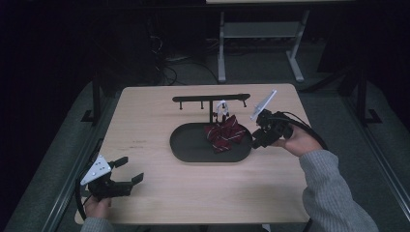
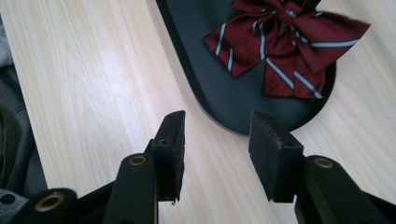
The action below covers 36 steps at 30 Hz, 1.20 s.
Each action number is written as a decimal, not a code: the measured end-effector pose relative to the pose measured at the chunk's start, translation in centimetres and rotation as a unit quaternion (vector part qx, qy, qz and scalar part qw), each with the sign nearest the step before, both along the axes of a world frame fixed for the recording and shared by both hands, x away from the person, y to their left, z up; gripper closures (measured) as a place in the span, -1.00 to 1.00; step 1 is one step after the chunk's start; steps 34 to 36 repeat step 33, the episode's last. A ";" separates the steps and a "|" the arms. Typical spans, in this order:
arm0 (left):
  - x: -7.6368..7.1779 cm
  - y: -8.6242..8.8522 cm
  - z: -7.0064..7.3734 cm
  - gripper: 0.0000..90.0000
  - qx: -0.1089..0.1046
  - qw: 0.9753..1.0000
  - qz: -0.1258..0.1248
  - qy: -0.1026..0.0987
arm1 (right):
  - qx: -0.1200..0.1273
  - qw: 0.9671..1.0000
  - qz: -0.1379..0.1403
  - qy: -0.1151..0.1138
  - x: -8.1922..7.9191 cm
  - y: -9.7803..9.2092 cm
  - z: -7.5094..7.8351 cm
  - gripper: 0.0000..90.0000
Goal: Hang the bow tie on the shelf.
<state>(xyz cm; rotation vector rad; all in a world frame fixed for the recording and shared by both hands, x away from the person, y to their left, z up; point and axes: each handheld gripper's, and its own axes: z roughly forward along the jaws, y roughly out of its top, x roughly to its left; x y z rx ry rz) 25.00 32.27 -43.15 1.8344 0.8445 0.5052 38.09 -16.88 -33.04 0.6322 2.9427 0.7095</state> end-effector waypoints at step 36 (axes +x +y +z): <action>0.0 -0.1 -0.1 -0.71 0.006 1.000 -0.001 0.001 | 0.038 0.998 -0.049 0.009 -5.0 -4.1 -6.3 0.10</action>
